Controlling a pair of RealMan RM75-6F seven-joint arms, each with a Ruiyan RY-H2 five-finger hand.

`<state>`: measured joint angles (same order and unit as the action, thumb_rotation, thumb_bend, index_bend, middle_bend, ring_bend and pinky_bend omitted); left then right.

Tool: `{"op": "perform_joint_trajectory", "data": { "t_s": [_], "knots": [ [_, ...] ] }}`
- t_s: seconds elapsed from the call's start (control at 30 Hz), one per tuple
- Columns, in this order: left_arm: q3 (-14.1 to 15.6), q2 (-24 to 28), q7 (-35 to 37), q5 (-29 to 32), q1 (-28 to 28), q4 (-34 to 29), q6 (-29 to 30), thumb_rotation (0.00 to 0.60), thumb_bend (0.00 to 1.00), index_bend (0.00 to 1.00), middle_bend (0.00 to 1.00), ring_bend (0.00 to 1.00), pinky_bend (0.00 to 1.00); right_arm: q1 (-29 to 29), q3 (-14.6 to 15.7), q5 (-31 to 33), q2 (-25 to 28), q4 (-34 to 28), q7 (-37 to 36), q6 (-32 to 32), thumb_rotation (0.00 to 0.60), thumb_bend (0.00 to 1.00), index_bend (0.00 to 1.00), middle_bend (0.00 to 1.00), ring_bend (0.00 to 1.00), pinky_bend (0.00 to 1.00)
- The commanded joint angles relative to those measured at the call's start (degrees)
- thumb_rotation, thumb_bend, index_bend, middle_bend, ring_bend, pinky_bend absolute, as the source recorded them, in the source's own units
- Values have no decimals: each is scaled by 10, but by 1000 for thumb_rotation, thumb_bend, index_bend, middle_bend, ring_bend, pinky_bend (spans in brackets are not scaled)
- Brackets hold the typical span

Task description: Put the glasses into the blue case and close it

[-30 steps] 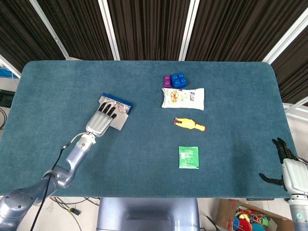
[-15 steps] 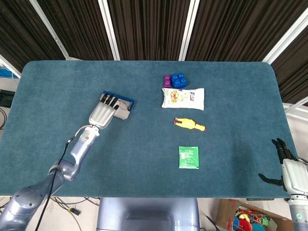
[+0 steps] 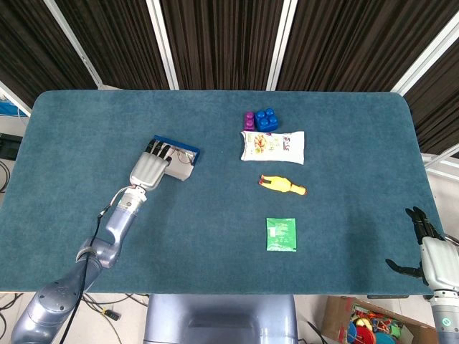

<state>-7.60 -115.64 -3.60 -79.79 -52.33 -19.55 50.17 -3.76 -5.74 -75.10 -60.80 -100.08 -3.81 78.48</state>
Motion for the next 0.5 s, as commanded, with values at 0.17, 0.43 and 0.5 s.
{"op": "perform_joint_trajectory", "data": {
  "t_s": [0.17, 0.43, 0.5],
  "knots": [
    [-1, -3, 8, 1, 3, 13, -5, 600, 406, 483, 155, 55, 96, 0, 0, 3, 1, -1, 2, -2, 600, 172, 73, 8, 165, 294],
    [-3, -3, 9, 2, 3, 14, -6, 600, 406, 542, 176, 55, 95, -2, 0, 6, 3, -3, 5, -6, 600, 183, 93, 8, 165, 294],
    [-3, -3, 8, 2, 3, 14, -5, 600, 406, 553, 184, 55, 95, -2, -1, 9, 3, -4, 5, -6, 600, 185, 93, 8, 165, 294]
  ]
}}
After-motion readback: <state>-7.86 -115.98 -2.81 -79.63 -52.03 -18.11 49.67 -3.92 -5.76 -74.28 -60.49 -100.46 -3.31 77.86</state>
